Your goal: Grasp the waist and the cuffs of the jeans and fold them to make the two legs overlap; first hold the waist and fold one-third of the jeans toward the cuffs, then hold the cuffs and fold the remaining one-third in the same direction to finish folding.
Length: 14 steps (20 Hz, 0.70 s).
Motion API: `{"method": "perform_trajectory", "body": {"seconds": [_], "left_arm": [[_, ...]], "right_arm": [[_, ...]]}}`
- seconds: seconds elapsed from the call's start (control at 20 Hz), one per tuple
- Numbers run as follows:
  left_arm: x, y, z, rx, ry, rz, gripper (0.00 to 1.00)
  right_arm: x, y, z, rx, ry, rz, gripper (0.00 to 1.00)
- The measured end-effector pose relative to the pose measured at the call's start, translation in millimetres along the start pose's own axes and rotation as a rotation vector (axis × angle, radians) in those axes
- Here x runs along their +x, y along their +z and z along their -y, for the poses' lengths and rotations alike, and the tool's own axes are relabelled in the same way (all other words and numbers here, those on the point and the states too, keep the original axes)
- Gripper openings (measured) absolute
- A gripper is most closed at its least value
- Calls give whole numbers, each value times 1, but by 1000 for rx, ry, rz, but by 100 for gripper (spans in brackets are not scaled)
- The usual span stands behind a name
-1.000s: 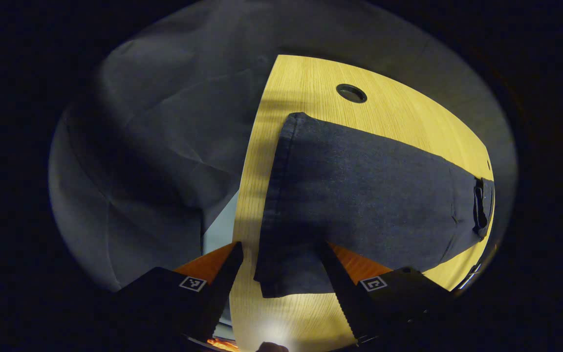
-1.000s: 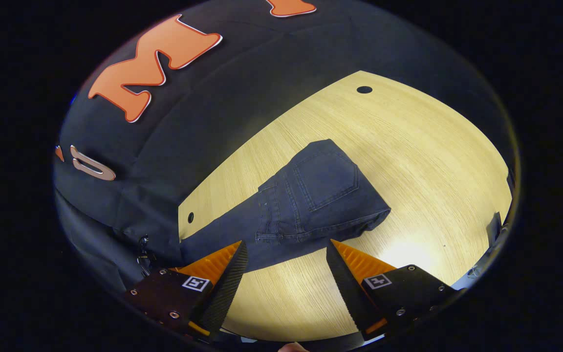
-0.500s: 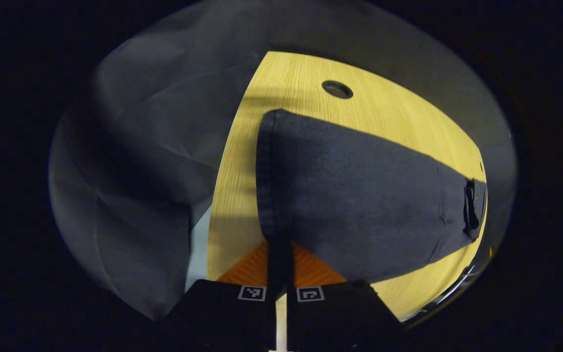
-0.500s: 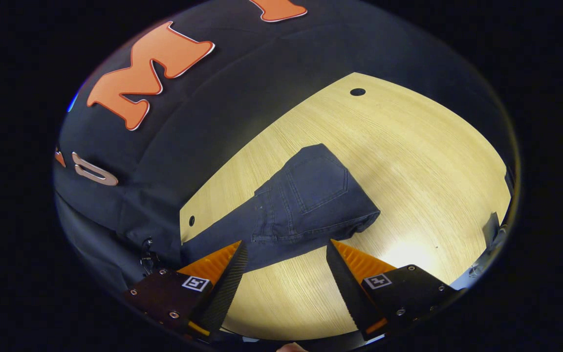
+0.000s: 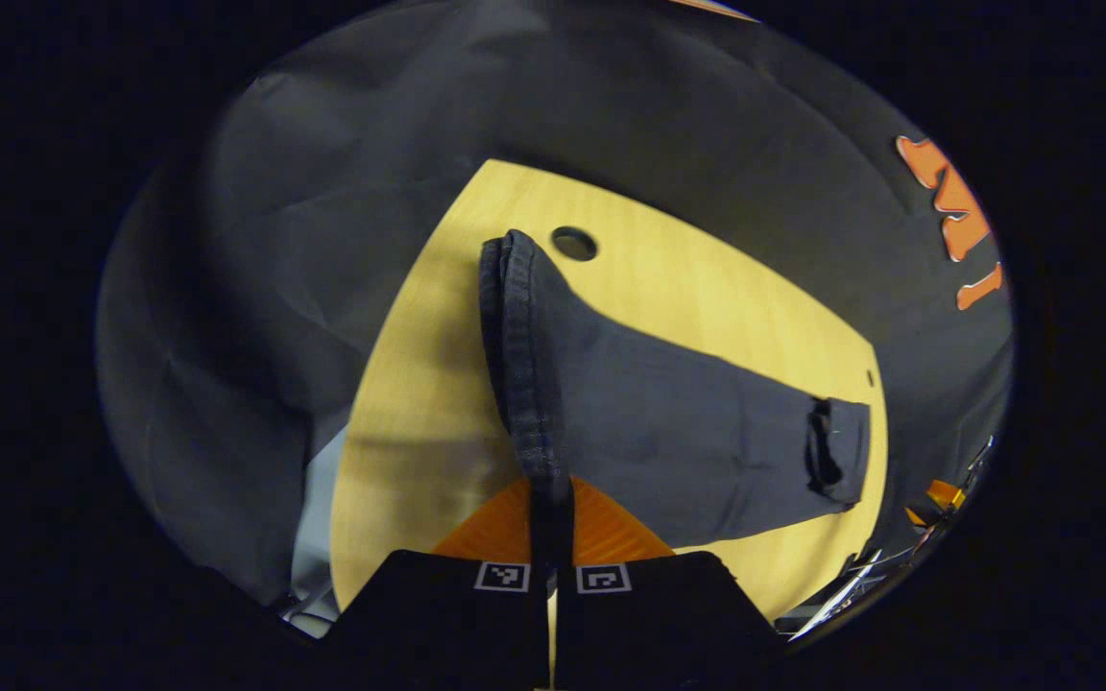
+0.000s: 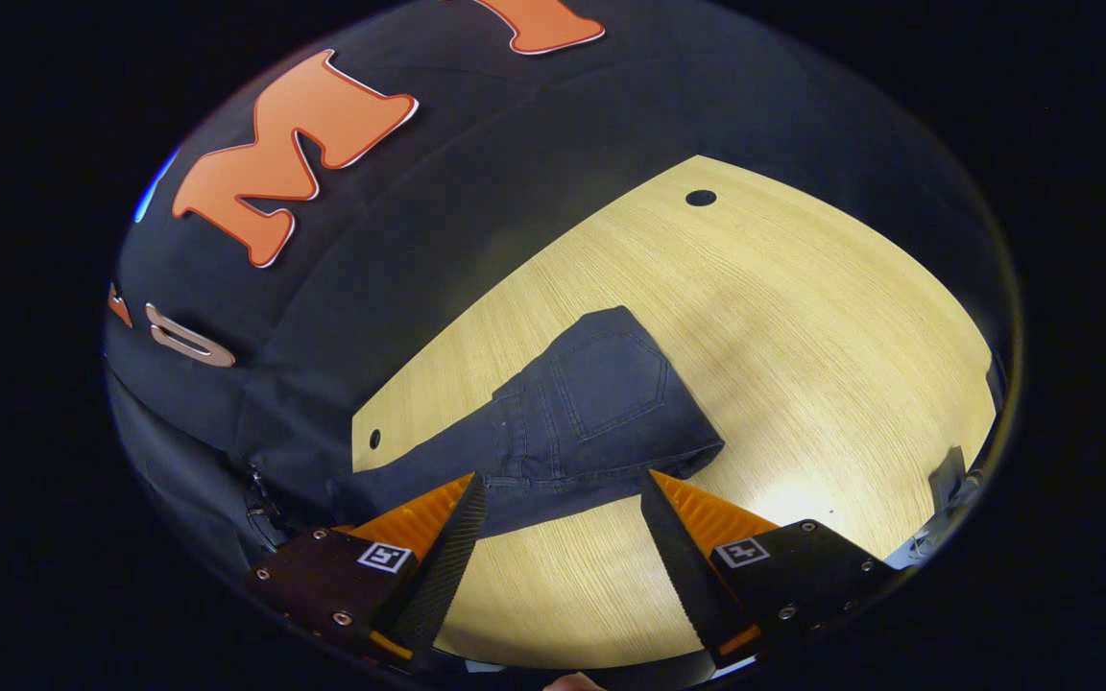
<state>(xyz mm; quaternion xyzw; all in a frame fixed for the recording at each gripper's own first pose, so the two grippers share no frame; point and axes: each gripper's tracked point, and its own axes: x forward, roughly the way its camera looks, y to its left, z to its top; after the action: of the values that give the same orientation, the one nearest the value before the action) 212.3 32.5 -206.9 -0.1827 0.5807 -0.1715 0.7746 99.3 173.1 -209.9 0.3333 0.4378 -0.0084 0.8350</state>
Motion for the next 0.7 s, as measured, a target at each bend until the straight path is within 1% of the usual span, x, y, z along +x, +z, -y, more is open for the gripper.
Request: {"method": "perform_trajectory", "body": {"seconds": [0.15,0.35,0.45,0.5,0.7], "left_arm": [[-27,7,56,54,-47,53,3],[-44,18,132,107,-105,97,3],[-52,20,171,143,-138,113,2],[-56,20,192,165,-158,112,4],[-60,22,274,238,-223,130,4]], "right_arm": [[0,6,2,-21,7,13,99],[-5,13,7,-73,14,39,99],[-8,15,10,-109,17,52,99],[-9,14,11,-132,21,55,99],[-15,18,19,-225,23,90,99]]}}
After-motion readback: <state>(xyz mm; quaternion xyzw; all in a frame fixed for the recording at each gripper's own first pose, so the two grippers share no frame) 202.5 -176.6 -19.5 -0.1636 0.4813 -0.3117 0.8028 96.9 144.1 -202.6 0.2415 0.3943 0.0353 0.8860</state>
